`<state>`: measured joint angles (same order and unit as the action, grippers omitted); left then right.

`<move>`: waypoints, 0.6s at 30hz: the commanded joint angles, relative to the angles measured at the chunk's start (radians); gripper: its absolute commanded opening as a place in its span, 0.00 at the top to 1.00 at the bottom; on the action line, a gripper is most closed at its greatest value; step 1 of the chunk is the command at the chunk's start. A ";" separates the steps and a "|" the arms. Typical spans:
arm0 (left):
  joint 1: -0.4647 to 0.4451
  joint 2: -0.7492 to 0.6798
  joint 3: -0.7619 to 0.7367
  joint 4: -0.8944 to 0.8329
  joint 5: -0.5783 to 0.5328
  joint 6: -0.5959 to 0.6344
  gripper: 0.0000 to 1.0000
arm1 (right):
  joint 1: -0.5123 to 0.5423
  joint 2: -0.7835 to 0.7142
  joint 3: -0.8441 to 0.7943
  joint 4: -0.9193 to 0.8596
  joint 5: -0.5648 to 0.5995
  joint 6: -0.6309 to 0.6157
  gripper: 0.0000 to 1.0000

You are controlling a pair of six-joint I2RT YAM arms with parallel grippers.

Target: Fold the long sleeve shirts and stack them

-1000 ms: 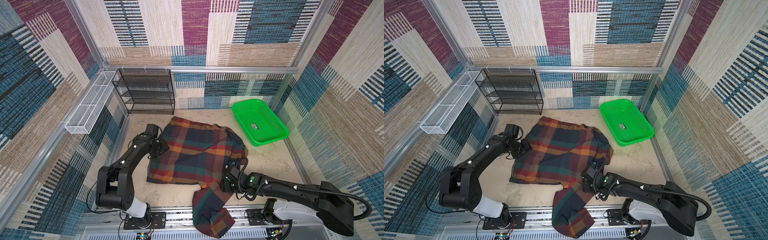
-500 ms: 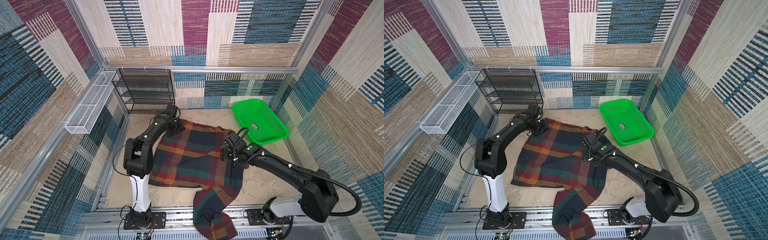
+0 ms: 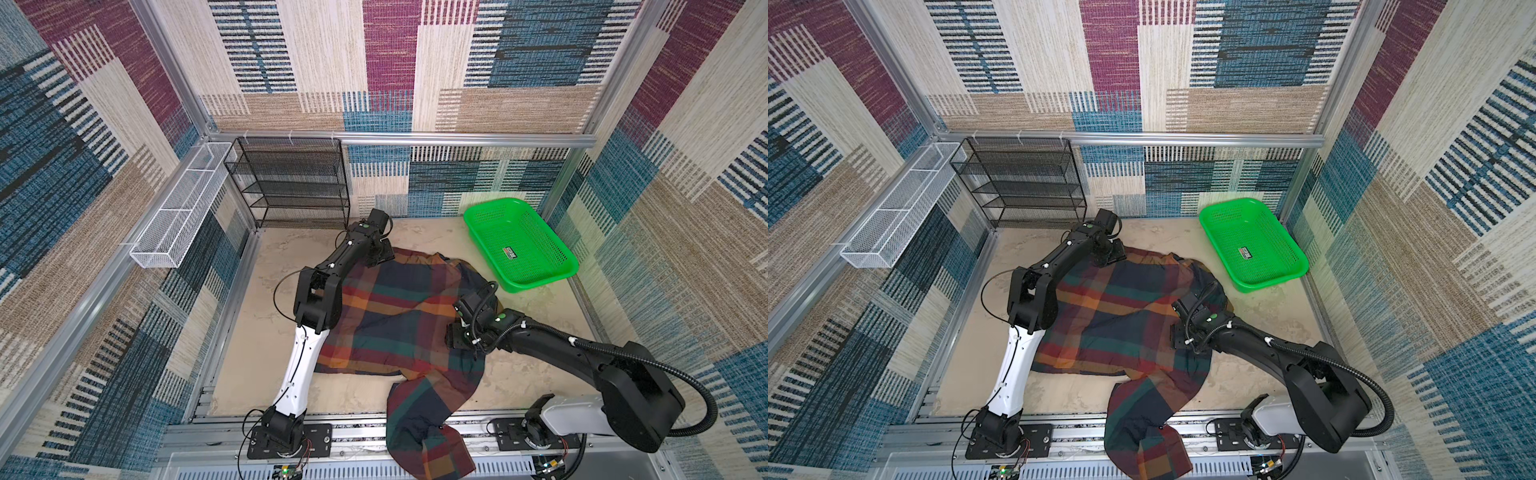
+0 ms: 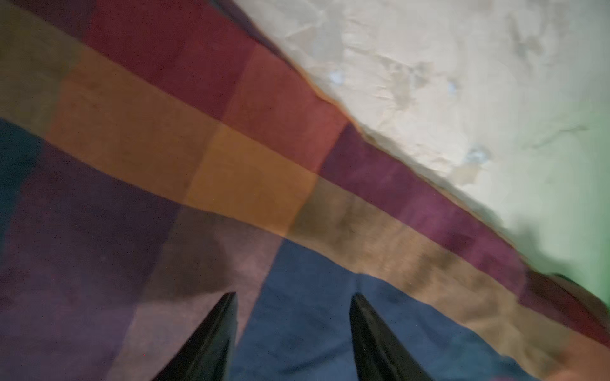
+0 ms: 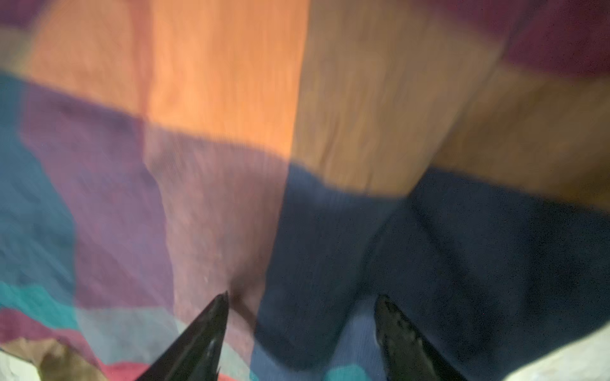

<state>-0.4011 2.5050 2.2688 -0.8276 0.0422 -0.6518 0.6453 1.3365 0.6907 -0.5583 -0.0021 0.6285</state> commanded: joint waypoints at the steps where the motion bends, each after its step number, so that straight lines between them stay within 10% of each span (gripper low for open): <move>1: -0.001 0.010 0.007 -0.036 -0.051 -0.025 0.42 | 0.043 -0.008 -0.032 0.052 -0.037 0.066 0.28; 18: 0.101 0.040 -0.088 -0.030 -0.111 -0.167 0.43 | 0.413 0.070 -0.177 0.088 -0.136 0.345 0.27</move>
<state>-0.3119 2.5118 2.1971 -0.7513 -0.0757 -0.7750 0.9977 1.3624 0.5652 -0.2932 -0.0006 0.8379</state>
